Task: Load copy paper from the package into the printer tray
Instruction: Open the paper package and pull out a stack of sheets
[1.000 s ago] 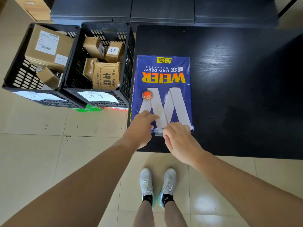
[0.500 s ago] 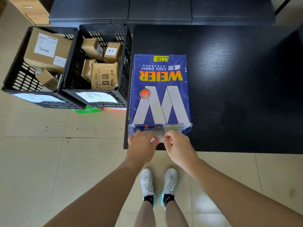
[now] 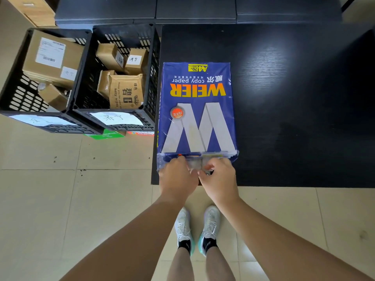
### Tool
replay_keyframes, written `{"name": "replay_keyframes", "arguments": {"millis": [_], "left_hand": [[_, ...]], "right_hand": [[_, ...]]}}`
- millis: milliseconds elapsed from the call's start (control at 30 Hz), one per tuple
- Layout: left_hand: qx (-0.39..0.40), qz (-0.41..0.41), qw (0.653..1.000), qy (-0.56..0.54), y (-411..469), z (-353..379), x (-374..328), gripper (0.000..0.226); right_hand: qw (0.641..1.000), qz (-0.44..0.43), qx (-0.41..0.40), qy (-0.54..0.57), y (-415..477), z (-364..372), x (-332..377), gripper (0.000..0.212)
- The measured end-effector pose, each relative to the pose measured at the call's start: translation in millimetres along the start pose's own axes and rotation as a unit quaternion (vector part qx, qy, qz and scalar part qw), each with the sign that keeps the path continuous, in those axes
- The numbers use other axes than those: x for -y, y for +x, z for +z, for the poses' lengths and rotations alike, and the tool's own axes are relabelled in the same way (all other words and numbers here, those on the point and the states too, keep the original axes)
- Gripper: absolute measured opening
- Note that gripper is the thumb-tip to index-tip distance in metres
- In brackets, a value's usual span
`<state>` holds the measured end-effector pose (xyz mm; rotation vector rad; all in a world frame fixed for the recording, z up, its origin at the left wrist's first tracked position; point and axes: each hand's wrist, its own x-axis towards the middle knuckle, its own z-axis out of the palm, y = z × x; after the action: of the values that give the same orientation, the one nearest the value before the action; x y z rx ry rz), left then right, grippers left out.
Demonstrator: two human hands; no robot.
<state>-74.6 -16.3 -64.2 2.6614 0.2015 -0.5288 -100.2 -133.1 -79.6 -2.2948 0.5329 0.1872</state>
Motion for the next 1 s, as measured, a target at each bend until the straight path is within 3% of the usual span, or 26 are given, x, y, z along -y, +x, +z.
{"name": "replay_keyframes", "arguments": {"millis": [267, 667, 1000], "left_hand": [[-0.046, 0.047, 0.997, -0.044, -4.3, -1.5, 1.1, 0.021], [-0.147, 0.147, 0.978, 0.005, -9.6, -20.5, -0.6, 0.013], [-0.149, 0.168, 0.974, 0.024, -2.1, -27.5, 1.0, 0.021]], "right_hand": [[0.997, -0.048, -0.025, 0.048, -3.5, -7.2, -5.9, 0.007], [0.98, 0.104, -0.138, 0.099, 0.3, -42.6, -14.9, 0.014], [0.982, 0.086, -0.143, 0.087, 8.2, -44.5, -17.0, 0.019]]}}
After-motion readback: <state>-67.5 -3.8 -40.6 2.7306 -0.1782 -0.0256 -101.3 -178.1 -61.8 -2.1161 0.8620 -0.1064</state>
